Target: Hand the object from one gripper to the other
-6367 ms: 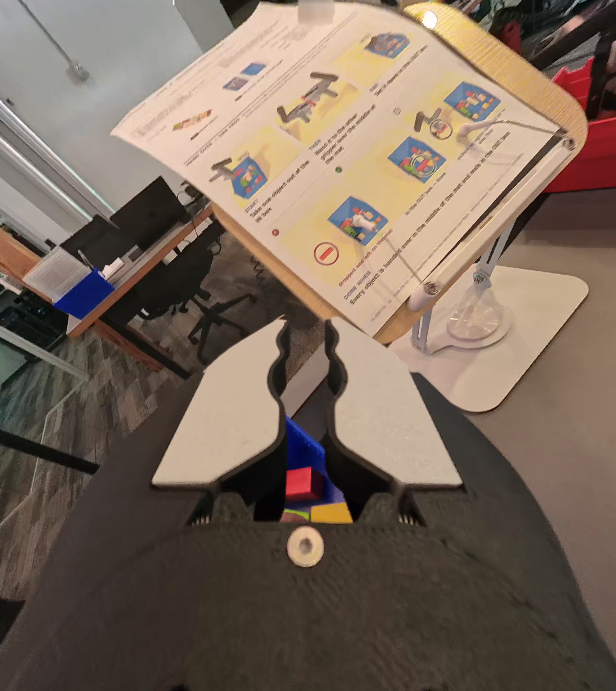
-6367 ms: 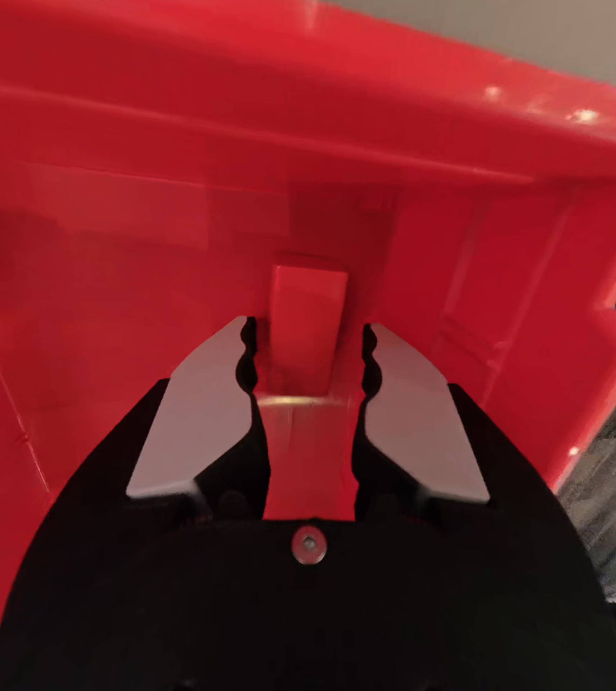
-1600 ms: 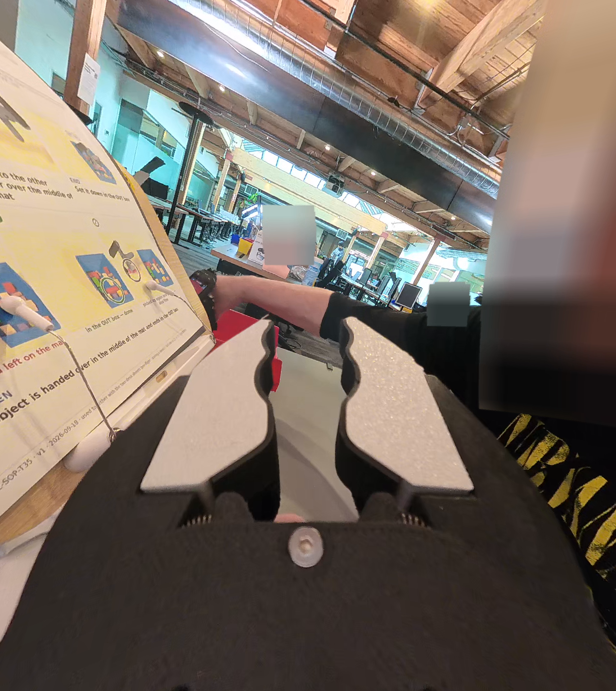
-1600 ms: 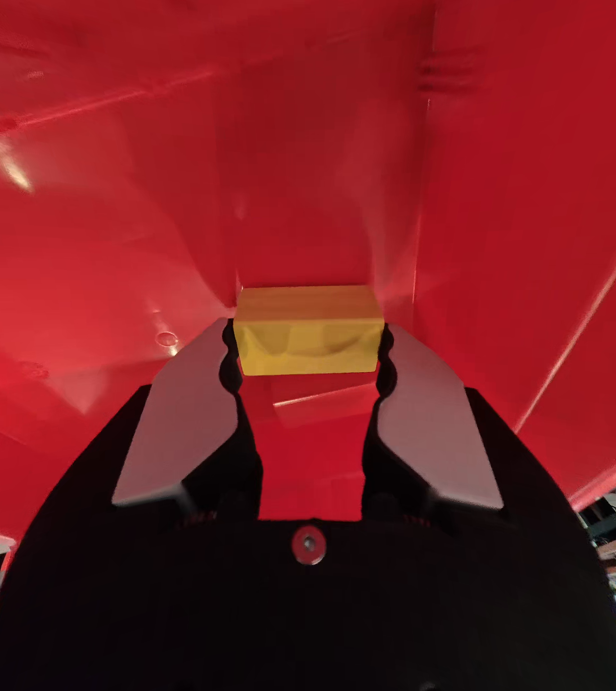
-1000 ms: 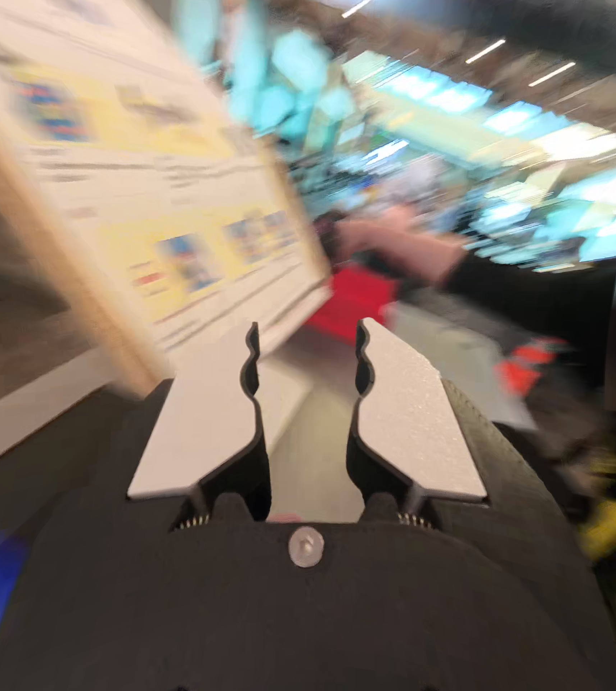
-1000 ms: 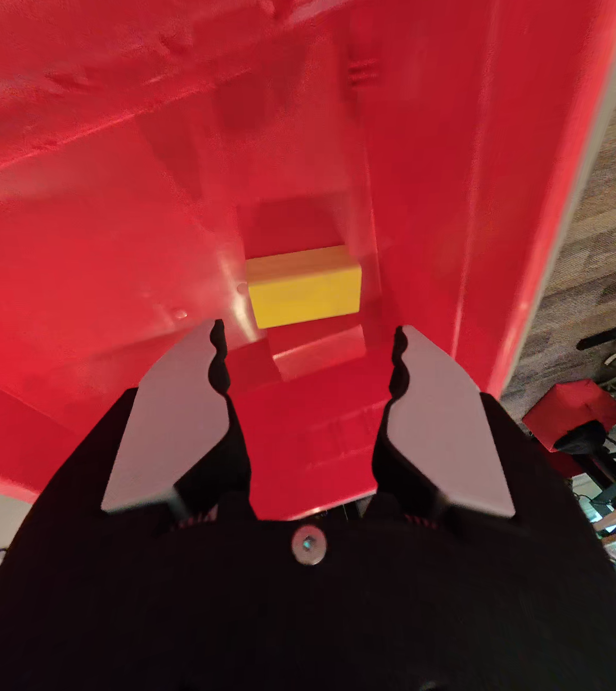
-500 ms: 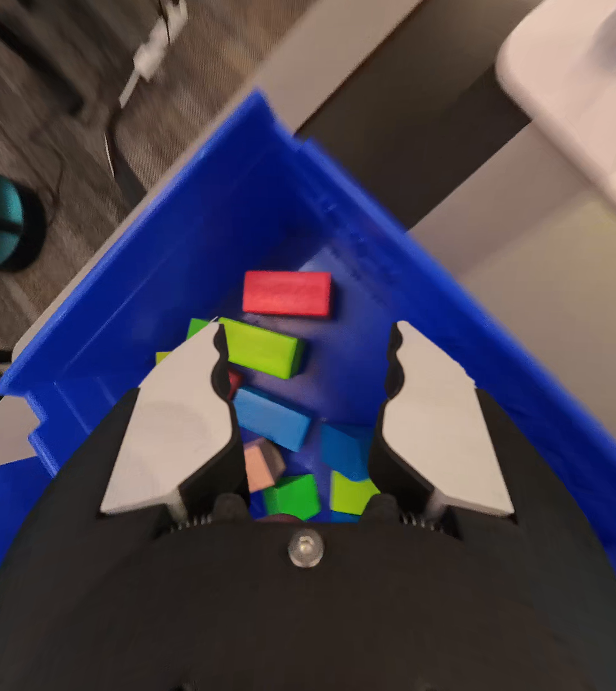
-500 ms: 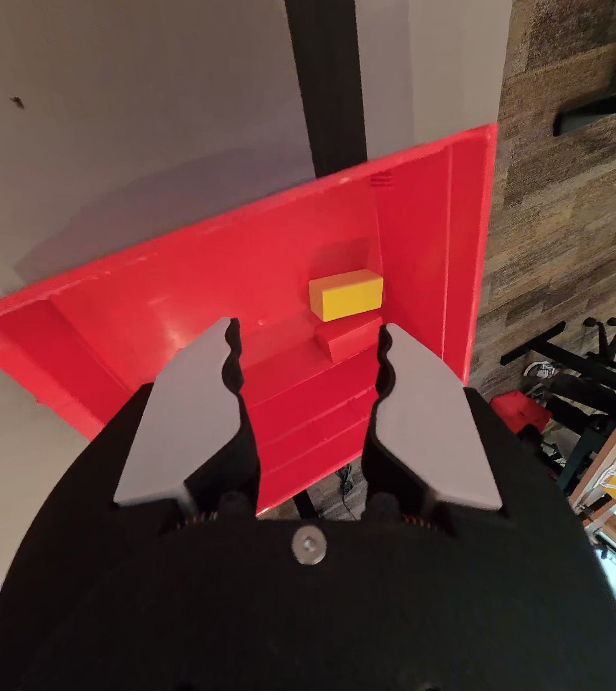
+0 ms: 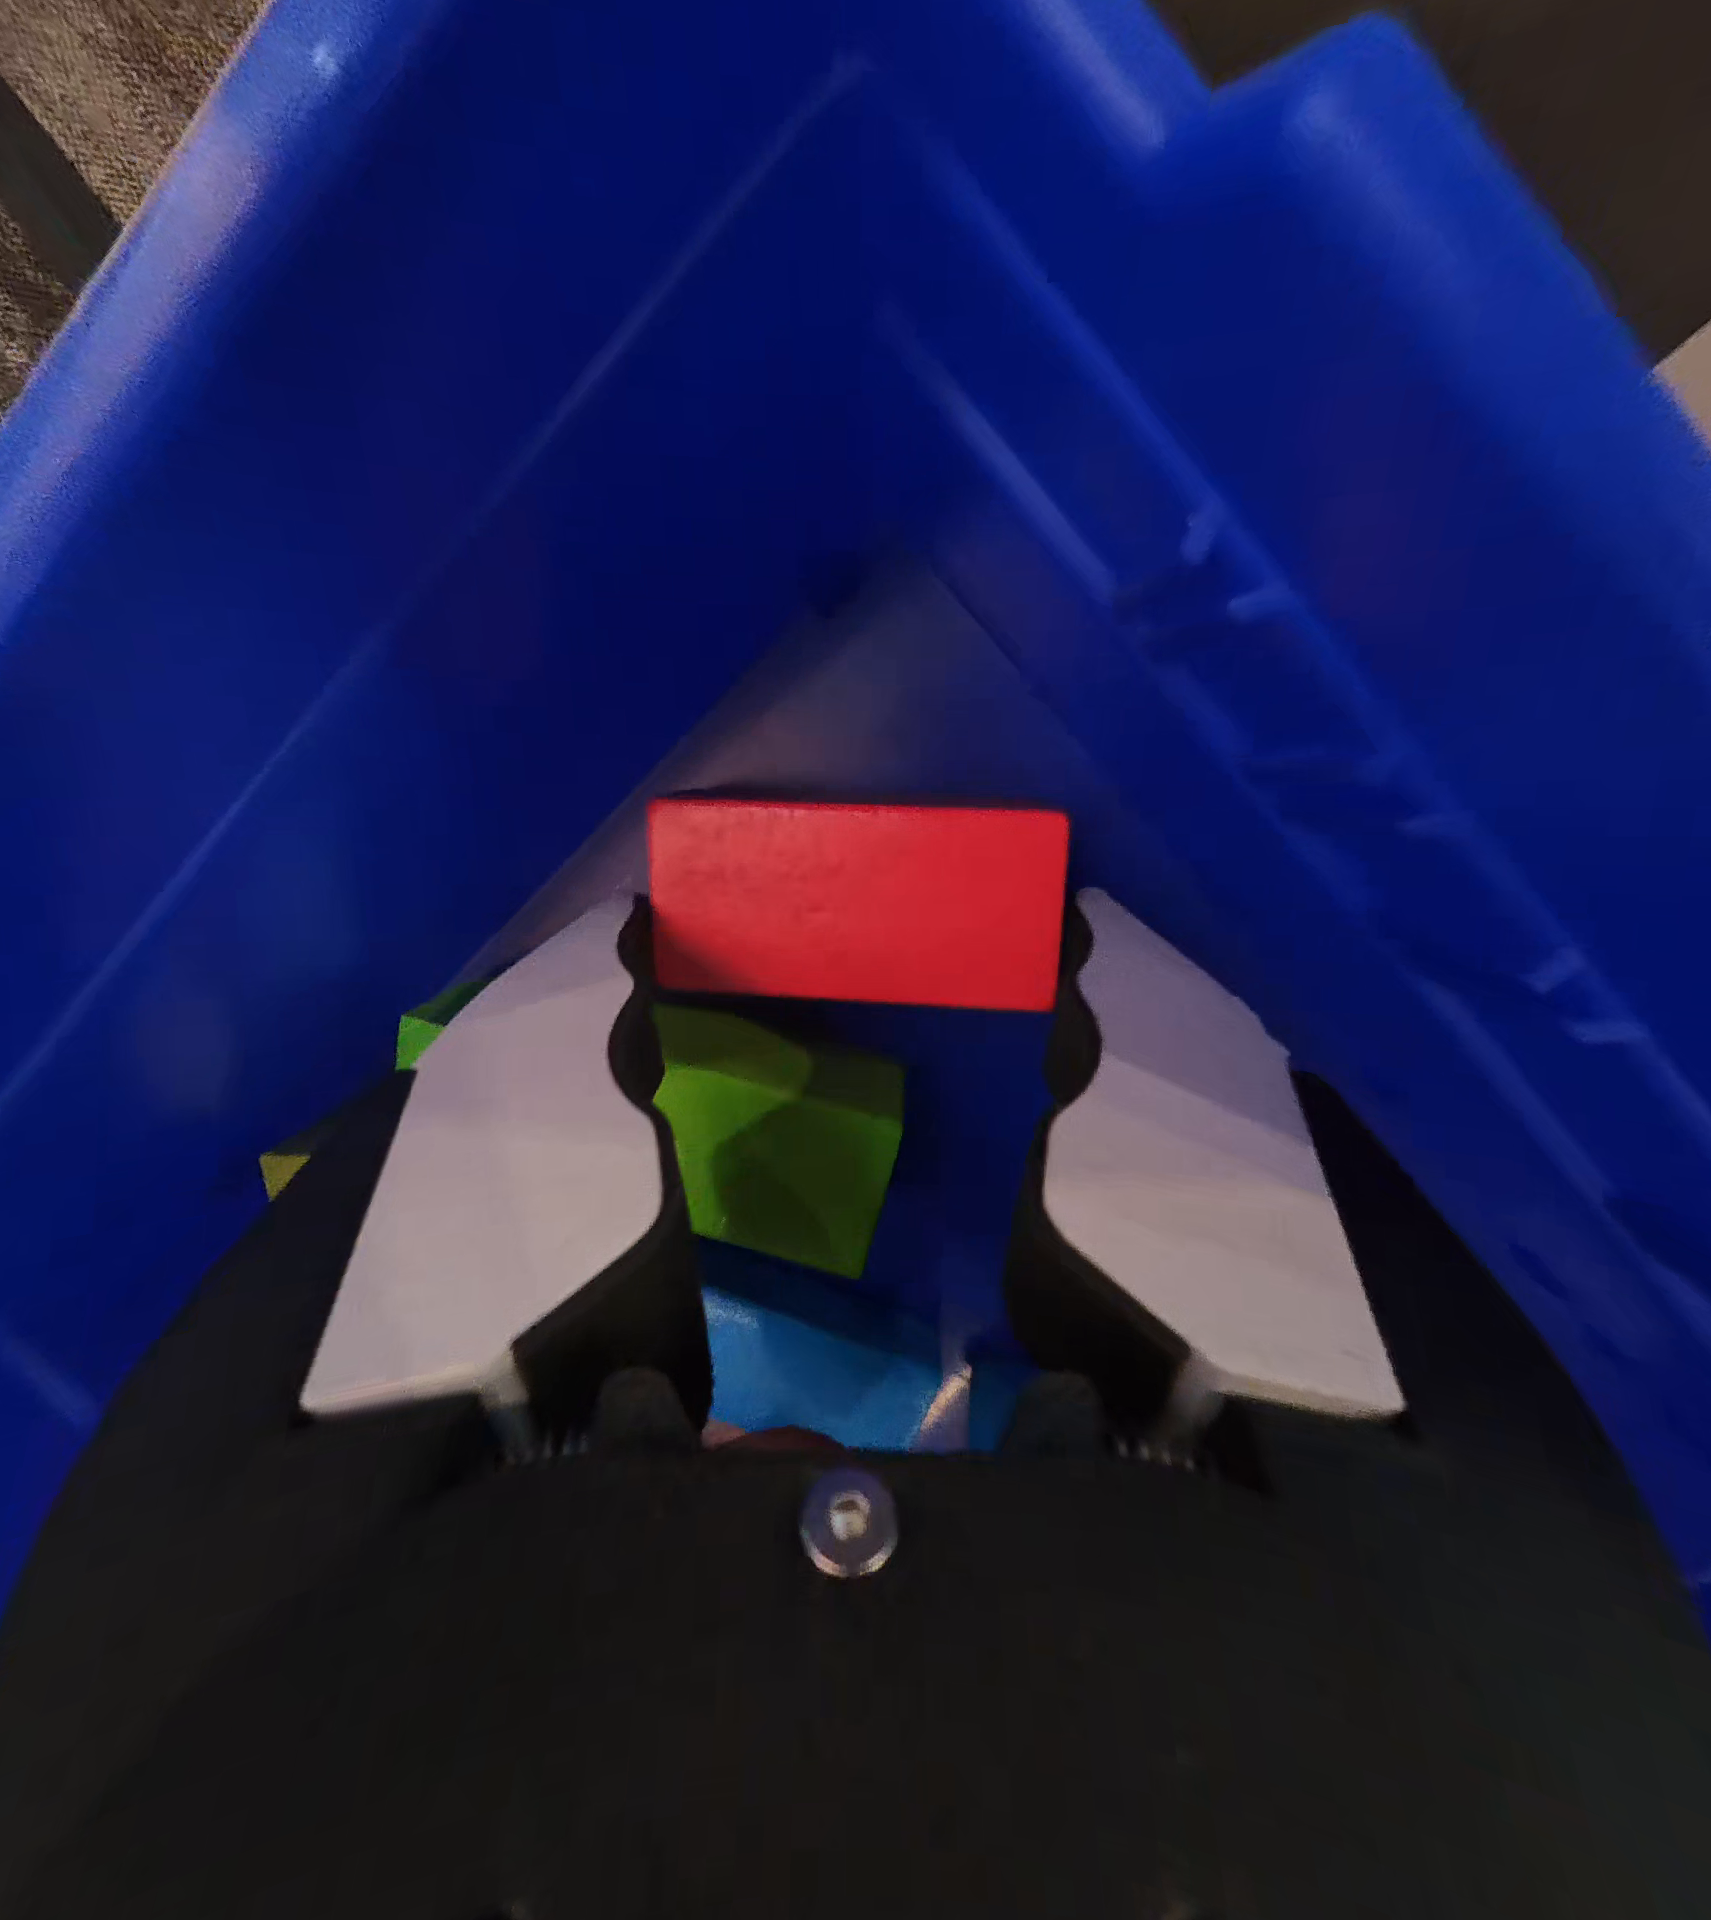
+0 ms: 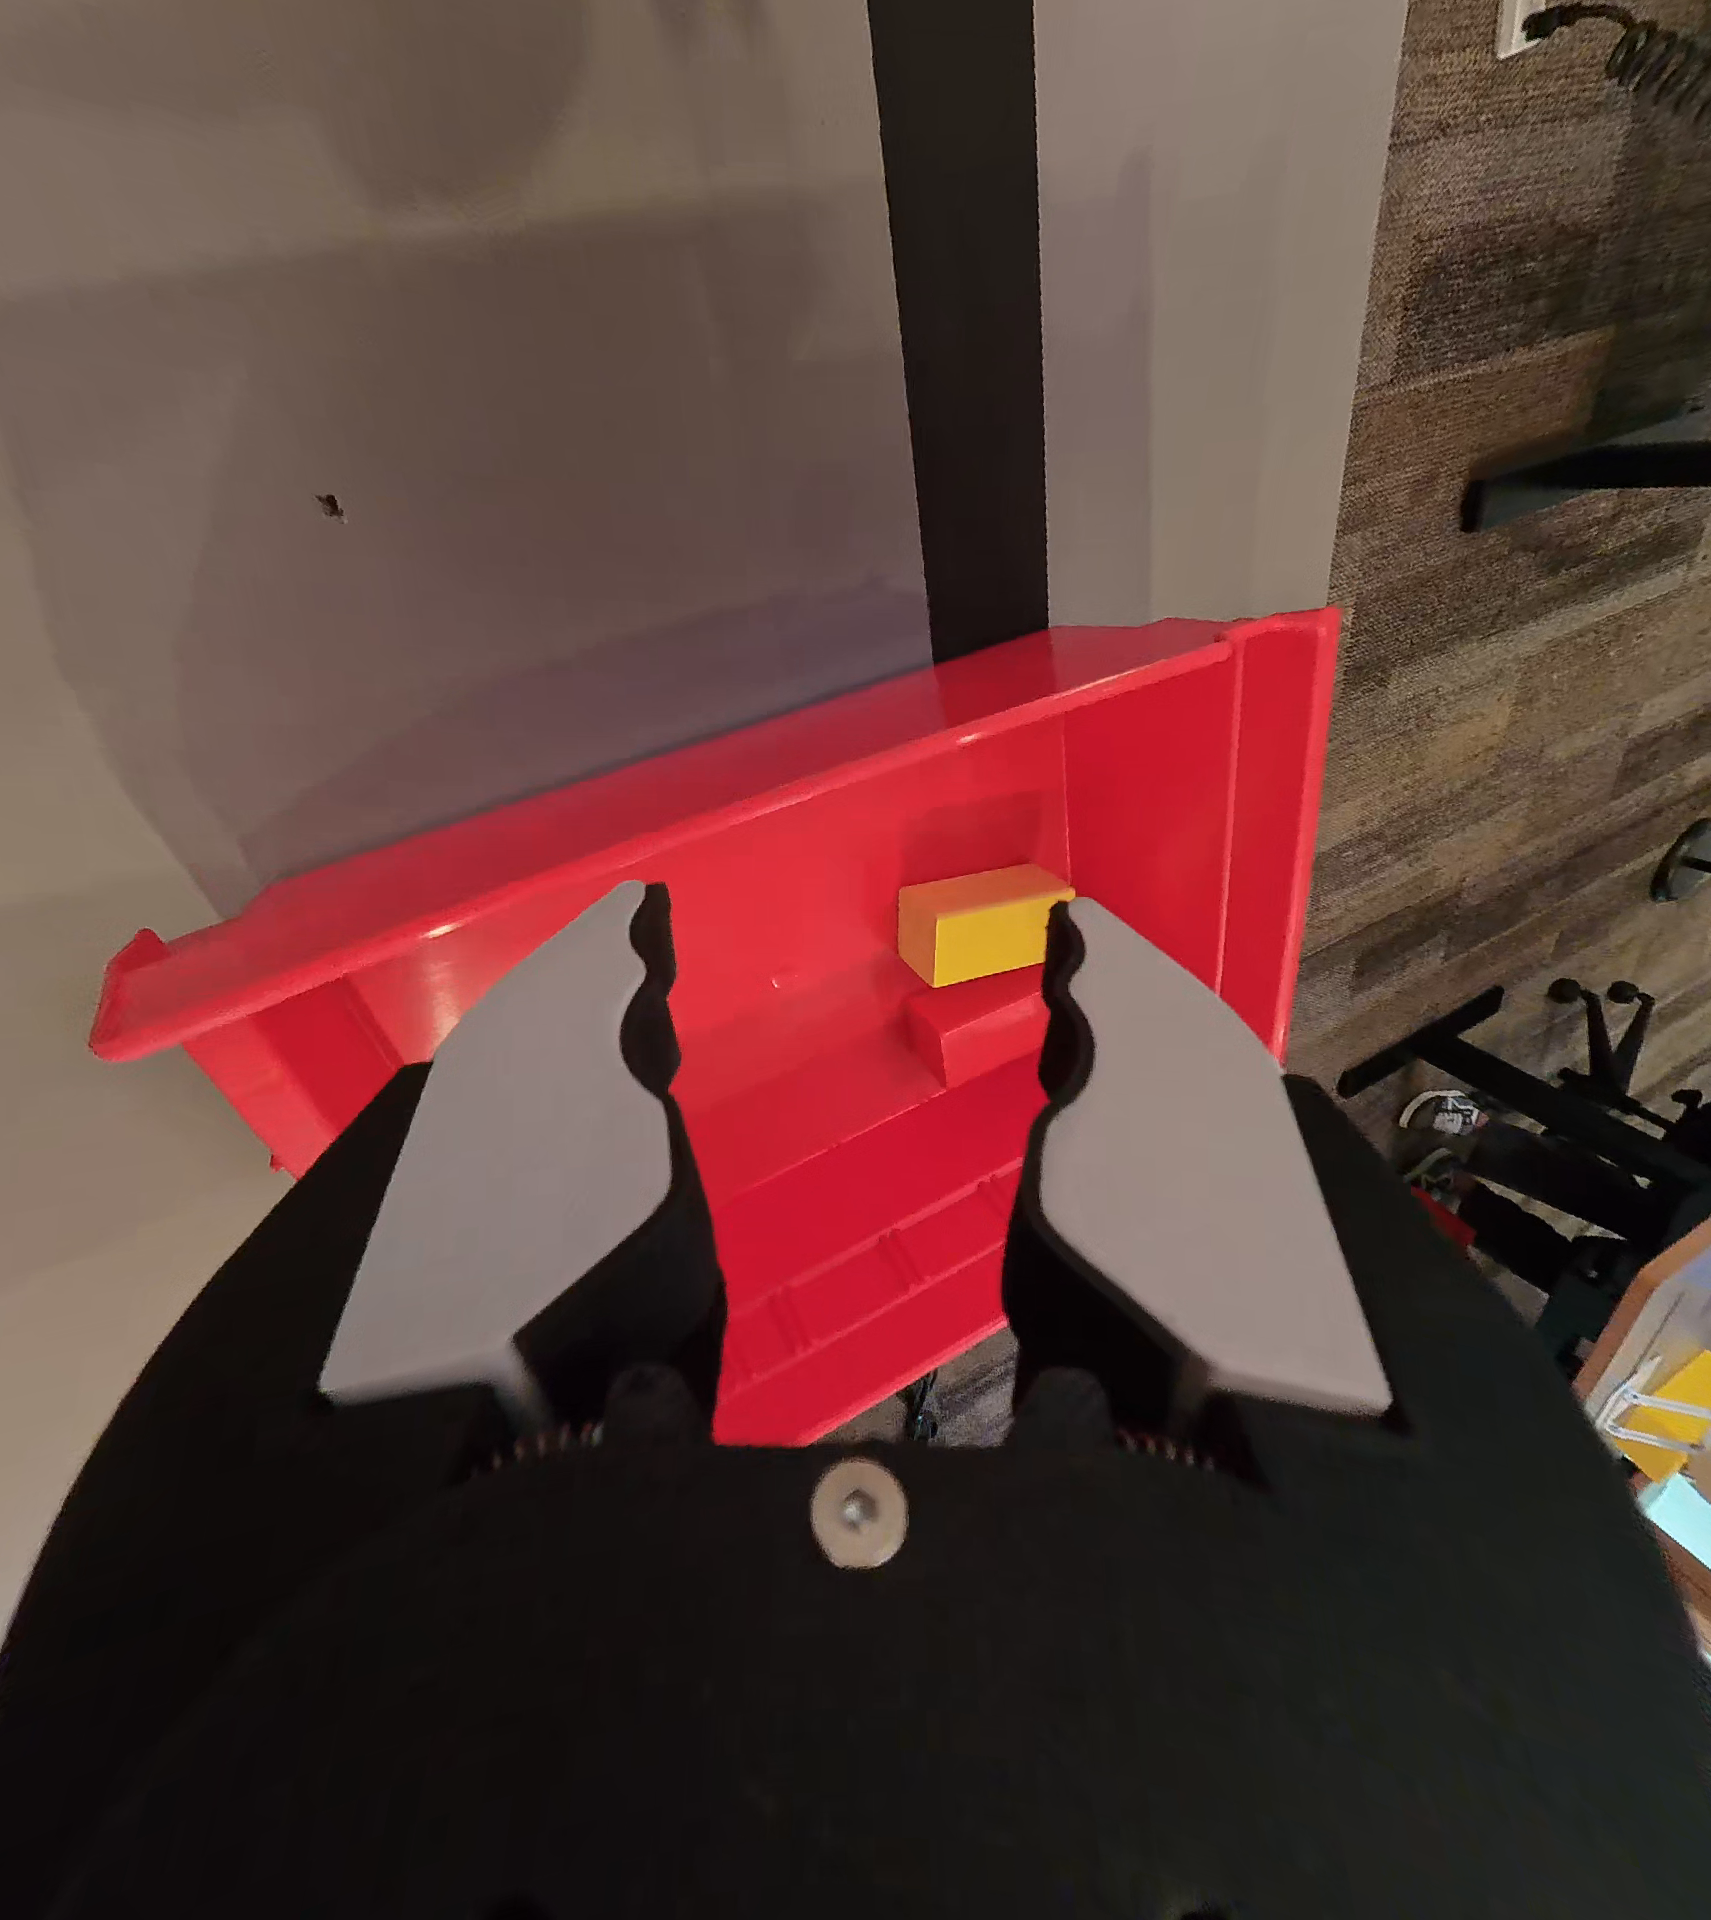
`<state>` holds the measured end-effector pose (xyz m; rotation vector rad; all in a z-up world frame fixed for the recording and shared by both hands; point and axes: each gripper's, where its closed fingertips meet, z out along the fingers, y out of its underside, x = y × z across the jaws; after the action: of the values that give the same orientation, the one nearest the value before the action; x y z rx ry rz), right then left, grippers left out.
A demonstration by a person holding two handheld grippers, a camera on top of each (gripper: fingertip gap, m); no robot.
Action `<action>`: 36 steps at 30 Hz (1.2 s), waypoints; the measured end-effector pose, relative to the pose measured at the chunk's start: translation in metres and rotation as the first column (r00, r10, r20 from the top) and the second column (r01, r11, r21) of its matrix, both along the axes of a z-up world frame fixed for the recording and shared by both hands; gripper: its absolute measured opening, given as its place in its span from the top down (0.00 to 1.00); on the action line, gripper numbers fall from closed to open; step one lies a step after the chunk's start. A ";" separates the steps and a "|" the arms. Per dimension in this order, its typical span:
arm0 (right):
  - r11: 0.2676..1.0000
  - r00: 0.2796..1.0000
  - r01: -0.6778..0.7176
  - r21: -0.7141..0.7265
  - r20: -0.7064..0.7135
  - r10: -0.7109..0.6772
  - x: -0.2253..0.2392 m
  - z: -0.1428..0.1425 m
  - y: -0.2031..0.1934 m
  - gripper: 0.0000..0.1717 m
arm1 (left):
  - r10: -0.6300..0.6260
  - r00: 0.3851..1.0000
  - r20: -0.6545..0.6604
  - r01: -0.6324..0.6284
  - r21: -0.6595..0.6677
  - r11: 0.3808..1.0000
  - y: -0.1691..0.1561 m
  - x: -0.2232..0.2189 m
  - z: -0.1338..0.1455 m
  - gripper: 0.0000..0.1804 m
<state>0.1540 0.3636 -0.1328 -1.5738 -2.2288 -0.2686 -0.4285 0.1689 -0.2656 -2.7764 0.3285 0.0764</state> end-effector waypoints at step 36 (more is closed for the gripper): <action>0.684 0.196 -0.703 -0.195 -0.978 -0.077 -0.280 0.177 -0.266 0.52 | -0.855 0.509 0.095 0.122 0.976 0.181 -0.057 0.319 0.302 0.60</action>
<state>-0.1259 0.0980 0.0439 -0.8365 -1.4775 1.4176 -0.1093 0.1115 0.0364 -1.2277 0.7922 -0.7119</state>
